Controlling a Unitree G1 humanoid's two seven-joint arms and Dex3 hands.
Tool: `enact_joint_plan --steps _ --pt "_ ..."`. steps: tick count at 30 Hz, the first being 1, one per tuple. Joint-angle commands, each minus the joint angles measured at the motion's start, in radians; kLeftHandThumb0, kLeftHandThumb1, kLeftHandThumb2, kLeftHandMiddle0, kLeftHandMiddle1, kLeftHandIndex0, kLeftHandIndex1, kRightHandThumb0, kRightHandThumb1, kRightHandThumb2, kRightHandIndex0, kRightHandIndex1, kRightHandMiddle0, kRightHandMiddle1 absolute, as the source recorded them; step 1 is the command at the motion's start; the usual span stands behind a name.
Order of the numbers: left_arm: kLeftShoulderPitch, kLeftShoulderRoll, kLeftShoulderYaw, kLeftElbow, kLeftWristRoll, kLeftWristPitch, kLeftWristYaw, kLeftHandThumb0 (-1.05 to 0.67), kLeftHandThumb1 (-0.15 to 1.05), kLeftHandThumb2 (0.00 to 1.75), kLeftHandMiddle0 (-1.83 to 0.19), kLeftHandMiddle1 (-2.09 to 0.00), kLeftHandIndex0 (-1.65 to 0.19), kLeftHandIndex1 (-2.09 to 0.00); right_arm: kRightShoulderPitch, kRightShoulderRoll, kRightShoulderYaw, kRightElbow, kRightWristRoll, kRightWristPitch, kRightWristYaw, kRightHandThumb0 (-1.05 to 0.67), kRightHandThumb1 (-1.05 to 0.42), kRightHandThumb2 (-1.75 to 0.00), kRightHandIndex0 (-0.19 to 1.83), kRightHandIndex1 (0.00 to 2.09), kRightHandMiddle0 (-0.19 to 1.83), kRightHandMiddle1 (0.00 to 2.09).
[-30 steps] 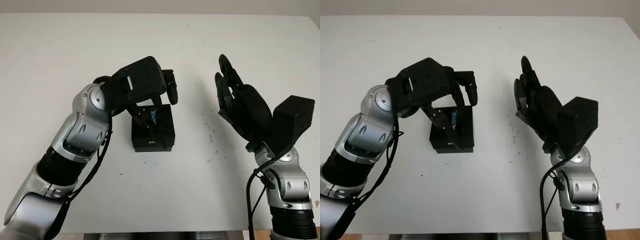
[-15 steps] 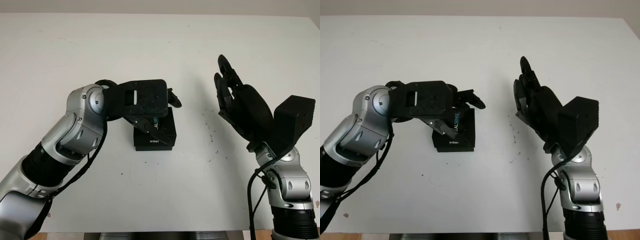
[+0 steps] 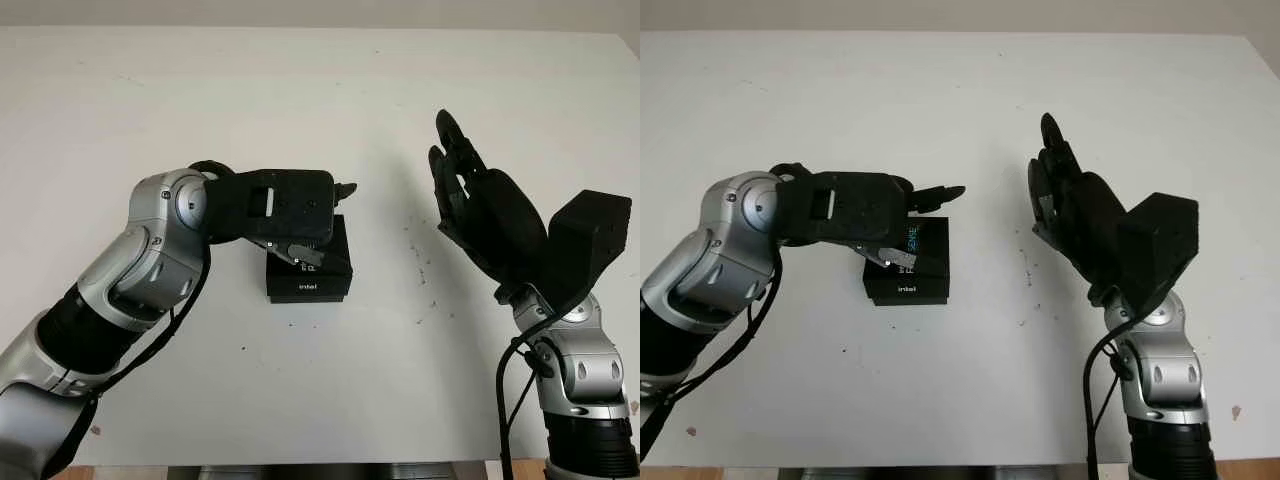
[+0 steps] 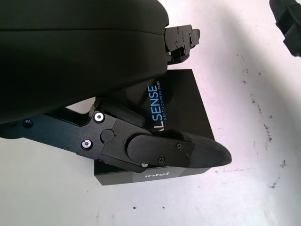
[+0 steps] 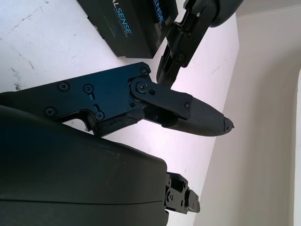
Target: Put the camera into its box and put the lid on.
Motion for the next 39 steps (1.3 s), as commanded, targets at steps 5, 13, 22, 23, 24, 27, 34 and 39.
enact_joint_plan --steps 5,13,22,23,24,27,34,39 --pt "0.085 0.054 0.117 -0.124 -0.069 -0.030 0.031 -0.80 1.05 0.52 0.19 0.00 0.19 0.00 0.003 0.004 -0.004 0.004 0.004 -0.015 -0.005 -0.71 -1.05 -0.74 -0.19 0.00 -0.19 0.00" --pt "0.352 0.134 0.157 -0.118 0.240 -0.560 0.497 -0.84 1.05 0.68 0.19 0.00 0.19 0.00 -0.006 0.009 -0.006 0.023 0.004 -0.030 -0.010 -0.71 -1.05 -0.72 -0.19 0.00 -0.19 0.00" --pt "0.467 -0.061 0.212 0.042 0.379 -0.606 0.871 -0.79 1.05 0.65 0.19 0.00 0.19 0.00 -0.029 0.010 -0.010 0.026 -0.011 -0.075 -0.033 -0.71 -1.05 -0.70 -0.19 0.00 -0.19 0.00" --pt "0.483 -0.116 0.251 0.063 0.316 -0.619 0.923 -0.78 1.05 0.64 0.19 0.00 0.19 0.00 -0.041 0.008 -0.007 0.031 -0.024 -0.098 -0.040 -0.71 -1.05 -0.70 -0.19 0.00 -0.19 0.00" --pt "0.493 -0.154 0.278 0.078 0.269 -0.633 0.960 -0.78 1.05 0.63 0.19 0.00 0.19 0.00 -0.049 0.007 -0.006 0.036 -0.031 -0.115 -0.044 -0.72 -1.05 -0.71 -0.19 0.00 -0.19 0.00" --pt "0.517 -0.324 0.415 0.138 -0.043 -0.717 1.016 -0.80 1.05 0.61 0.19 0.00 0.19 0.00 -0.096 0.009 -0.006 0.049 -0.036 -0.146 -0.045 -0.73 -1.05 -0.74 -0.19 0.00 -0.19 0.00" --pt "0.479 -0.467 0.574 0.275 -0.450 -0.793 0.953 -0.81 1.05 0.65 0.19 0.00 0.19 0.00 -0.130 0.078 0.033 0.099 -0.053 -0.214 -0.079 -0.72 -1.05 -0.76 -0.19 0.00 -0.19 0.00" --pt "0.473 -0.490 0.651 0.286 -0.681 -0.715 0.859 -0.82 1.05 0.69 0.19 0.00 0.19 0.00 -0.121 0.123 0.087 0.191 -0.109 -0.285 -0.102 -0.79 -1.05 -0.72 -0.19 0.00 -0.19 0.00"
